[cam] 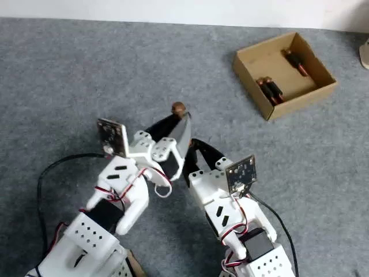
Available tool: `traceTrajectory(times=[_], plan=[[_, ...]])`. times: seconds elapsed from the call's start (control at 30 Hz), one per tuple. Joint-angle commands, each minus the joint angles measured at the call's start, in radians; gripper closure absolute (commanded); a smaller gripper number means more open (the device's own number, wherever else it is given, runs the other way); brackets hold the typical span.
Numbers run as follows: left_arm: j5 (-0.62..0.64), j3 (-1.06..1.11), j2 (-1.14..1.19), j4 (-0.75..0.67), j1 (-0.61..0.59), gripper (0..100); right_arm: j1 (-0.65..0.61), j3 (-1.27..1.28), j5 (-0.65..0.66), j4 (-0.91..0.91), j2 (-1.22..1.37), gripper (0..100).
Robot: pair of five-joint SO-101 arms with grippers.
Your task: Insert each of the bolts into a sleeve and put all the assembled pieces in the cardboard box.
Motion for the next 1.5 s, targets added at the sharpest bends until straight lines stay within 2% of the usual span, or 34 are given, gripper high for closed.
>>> traceTrajectory(times=[0.0, 0.43, 0.5, 0.67, 0.73, 0.87, 0.97, 1.17, 1.27, 1.37, 1.47], plan=[[-0.051, 0.007, -0.019, -0.052, 0.016, 100, -0.007, 0.117, 0.005, -0.033, -0.016, 99.4], [-0.068, -0.045, -0.021, 0.264, 0.01, 98, 0.001, 0.117, 0.005, -0.035, -0.016, 99.4], [-0.068, -0.042, -0.028, 0.315, 0.018, 92, 0.002, 0.117, 0.003, -0.033, -0.016, 99.4], [-0.061, -0.051, -0.03, 0.542, 0.008, 66, 0.067, 0.117, 0.003, -0.033, -0.016, 99.4], [-0.06, -0.062, -0.031, 0.618, 0.008, 62, 0.102, 0.117, -0.037, -0.033, -0.016, 99.4], [-0.06, -0.116, -0.031, 0.776, -0.013, 62, 0.193, 0.117, -0.11, -0.025, -0.016, 99.4], [-0.06, -0.148, -0.031, 0.833, -0.074, 64, 0.228, 0.114, -0.109, 0.09, -0.016, 99.4], [-0.052, -0.159, -0.031, 0.862, -0.188, 65, 0.231, 0.007, -0.074, 0.222, -0.015, 99.4], [0.021, -0.16, -0.031, 0.862, -0.236, 65, 0.237, -0.005, -0.038, 0.245, -0.015, 99.4], [0.034, -0.15, -0.031, 0.862, -0.26, 65, 0.275, -0.01, -0.028, 0.245, -0.015, 99.4], [0.035, -0.114, -0.031, 0.859, -0.26, 65, 0.298, -0.007, 0.072, 0.248, -0.015, 99.4]])
